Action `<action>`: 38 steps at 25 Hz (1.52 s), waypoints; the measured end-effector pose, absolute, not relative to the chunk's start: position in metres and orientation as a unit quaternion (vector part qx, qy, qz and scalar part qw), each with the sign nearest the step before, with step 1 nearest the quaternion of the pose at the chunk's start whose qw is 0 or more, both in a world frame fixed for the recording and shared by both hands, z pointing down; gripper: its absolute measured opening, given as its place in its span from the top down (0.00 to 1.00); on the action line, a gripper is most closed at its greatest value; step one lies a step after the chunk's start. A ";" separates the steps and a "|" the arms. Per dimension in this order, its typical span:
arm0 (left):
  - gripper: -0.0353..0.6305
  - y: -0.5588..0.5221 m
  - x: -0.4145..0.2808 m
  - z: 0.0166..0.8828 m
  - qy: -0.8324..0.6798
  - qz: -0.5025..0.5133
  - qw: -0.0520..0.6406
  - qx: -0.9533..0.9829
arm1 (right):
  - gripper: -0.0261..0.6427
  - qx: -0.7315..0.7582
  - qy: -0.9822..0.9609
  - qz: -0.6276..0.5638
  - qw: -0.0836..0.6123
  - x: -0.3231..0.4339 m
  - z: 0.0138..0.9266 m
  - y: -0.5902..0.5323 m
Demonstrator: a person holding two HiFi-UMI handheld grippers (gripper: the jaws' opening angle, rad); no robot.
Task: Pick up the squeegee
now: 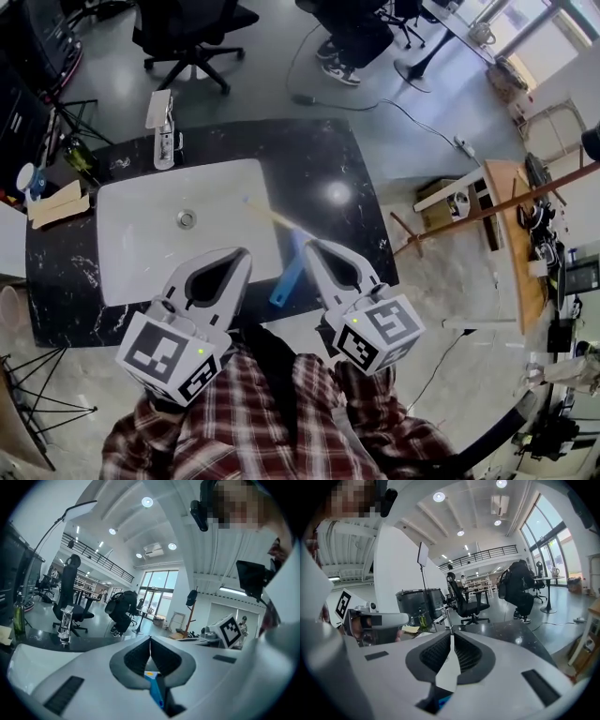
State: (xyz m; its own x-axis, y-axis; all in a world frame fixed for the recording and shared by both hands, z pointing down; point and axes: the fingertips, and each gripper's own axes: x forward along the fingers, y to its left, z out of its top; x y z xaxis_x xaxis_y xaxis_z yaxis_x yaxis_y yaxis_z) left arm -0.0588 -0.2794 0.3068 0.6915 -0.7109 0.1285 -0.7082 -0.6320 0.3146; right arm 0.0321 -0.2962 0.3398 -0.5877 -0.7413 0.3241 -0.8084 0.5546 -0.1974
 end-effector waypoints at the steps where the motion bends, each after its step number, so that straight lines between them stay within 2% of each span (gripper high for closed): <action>1: 0.93 -0.280 -0.058 0.307 -0.394 -0.004 0.173 0.903 | 0.94 0.436 -0.879 0.165 0.103 0.032 0.340 -0.297; 6: 0.93 -0.284 -0.059 0.306 -0.399 -0.005 0.172 0.901 | 0.76 0.401 -0.893 0.172 0.114 0.028 0.343 -0.301; 9: 0.93 -0.287 -0.060 0.306 -0.401 -0.006 0.171 0.900 | 0.71 0.385 -0.899 0.162 0.134 0.023 0.345 -0.303; 14: 0.93 -0.291 -0.067 0.307 -0.407 -0.007 0.174 0.897 | 0.71 0.313 -0.922 0.122 0.195 0.013 0.351 -0.302; 20: 0.93 -0.291 -0.080 0.313 -0.426 -0.004 0.181 0.886 | 0.71 0.169 -0.929 0.037 0.326 0.010 0.379 -0.294; 24: 0.93 -0.289 -0.086 0.317 -0.441 0.003 0.185 0.878 | 0.71 0.083 -0.917 -0.013 0.389 0.011 0.399 -0.291; 31: 0.93 -0.283 -0.088 0.325 -0.457 0.013 0.196 0.868 | 0.70 -0.091 -0.830 -0.128 0.535 0.031 0.443 -0.276; 38: 0.93 -0.280 -0.085 0.331 -0.461 0.019 0.208 0.862 | 0.70 -0.217 -0.738 -0.223 0.599 0.043 0.485 -0.269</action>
State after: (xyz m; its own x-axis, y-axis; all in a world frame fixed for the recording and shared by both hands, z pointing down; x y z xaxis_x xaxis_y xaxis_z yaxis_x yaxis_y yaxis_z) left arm -0.0853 -0.2796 0.3313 0.5738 -0.7876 0.2247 -0.8035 -0.4882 0.3406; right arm 0.0431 -0.2690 0.4846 -0.1878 0.0533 0.9808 0.5881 0.8058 0.0688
